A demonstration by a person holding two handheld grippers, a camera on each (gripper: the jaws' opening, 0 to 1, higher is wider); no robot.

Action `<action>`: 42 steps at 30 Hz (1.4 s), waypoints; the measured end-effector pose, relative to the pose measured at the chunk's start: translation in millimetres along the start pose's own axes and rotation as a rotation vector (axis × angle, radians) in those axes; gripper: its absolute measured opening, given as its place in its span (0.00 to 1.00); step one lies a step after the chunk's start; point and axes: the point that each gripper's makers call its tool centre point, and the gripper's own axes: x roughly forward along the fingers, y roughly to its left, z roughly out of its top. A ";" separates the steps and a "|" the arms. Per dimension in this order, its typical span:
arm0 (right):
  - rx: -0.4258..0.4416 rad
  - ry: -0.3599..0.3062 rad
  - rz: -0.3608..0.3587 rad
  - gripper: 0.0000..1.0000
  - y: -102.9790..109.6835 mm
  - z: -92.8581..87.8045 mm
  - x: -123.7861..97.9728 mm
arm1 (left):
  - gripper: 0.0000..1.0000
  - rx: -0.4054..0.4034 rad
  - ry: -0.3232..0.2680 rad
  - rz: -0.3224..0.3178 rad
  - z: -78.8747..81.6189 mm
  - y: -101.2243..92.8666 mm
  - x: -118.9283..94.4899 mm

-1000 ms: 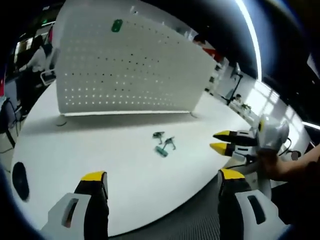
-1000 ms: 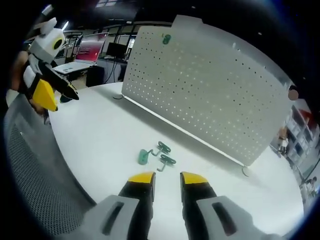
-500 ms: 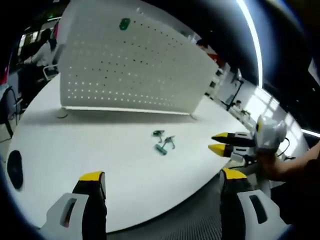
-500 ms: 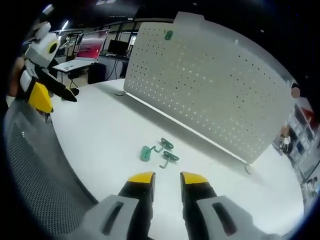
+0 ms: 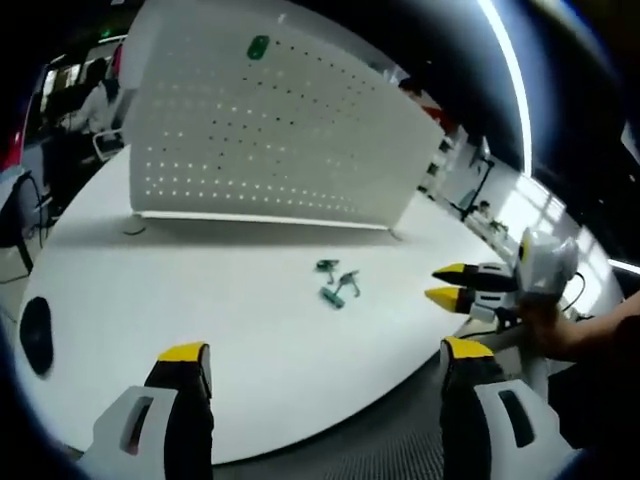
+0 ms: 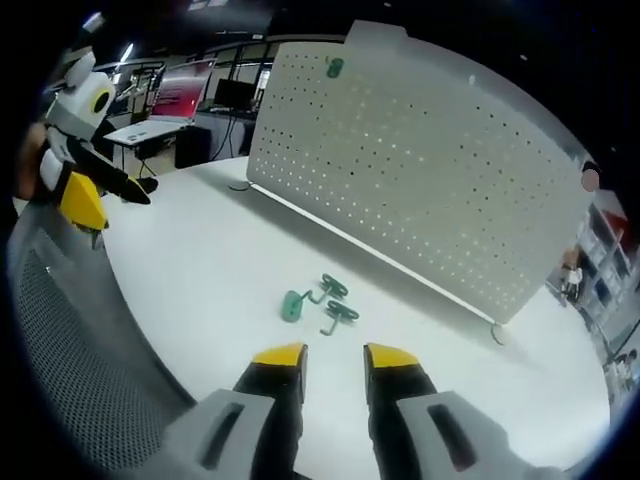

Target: Insert the hook assembly into the mounting plate slot until the hook locks in place.

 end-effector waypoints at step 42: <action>0.304 0.134 0.214 0.21 50.4 5.7 94.4 | 0.92 -0.072 0.026 0.015 -3.1 4.6 0.0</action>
